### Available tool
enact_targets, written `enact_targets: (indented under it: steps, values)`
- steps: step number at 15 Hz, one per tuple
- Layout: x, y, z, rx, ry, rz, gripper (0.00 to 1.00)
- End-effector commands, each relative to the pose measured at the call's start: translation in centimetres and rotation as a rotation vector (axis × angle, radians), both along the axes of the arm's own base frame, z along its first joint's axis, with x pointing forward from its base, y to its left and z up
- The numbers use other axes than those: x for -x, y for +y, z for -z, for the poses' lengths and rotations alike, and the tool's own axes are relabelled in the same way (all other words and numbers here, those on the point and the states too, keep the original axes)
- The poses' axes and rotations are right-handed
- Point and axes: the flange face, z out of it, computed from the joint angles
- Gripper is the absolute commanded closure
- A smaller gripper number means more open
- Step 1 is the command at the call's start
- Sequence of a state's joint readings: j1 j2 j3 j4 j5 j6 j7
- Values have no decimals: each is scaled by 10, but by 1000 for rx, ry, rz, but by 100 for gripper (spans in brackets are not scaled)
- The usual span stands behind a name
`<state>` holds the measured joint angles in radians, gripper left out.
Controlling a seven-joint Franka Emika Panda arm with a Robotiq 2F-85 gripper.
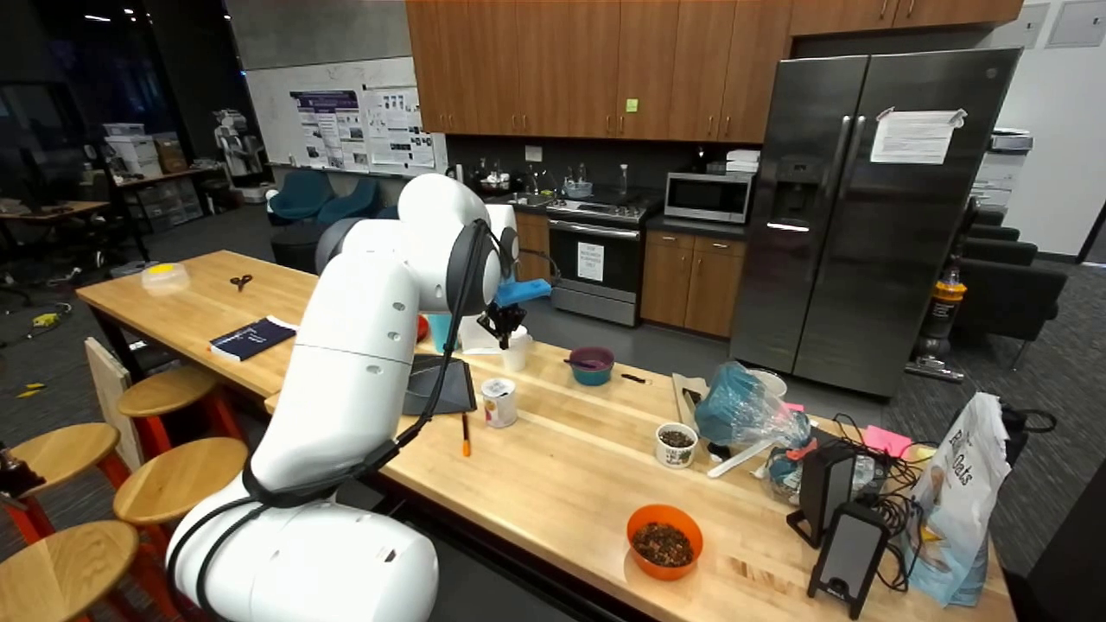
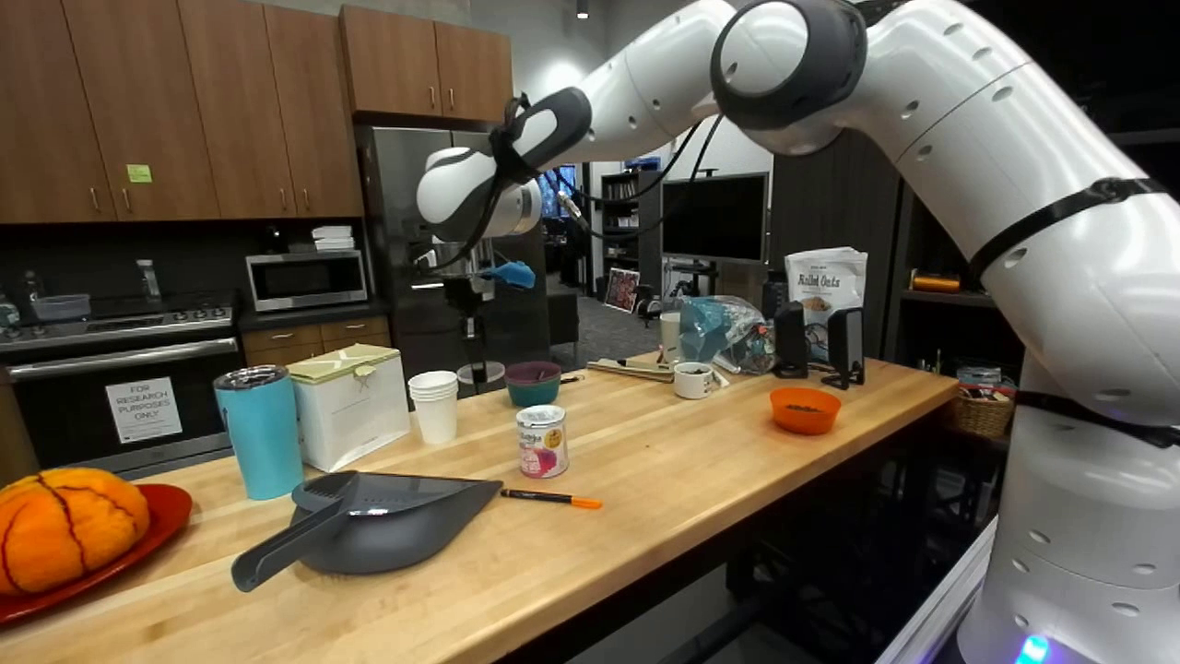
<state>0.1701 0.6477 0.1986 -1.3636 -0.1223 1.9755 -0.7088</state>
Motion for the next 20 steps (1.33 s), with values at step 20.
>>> enact_targets:
  steps: [20]
  values:
    - [166, -34, -31, -12, -62, 354, 100]
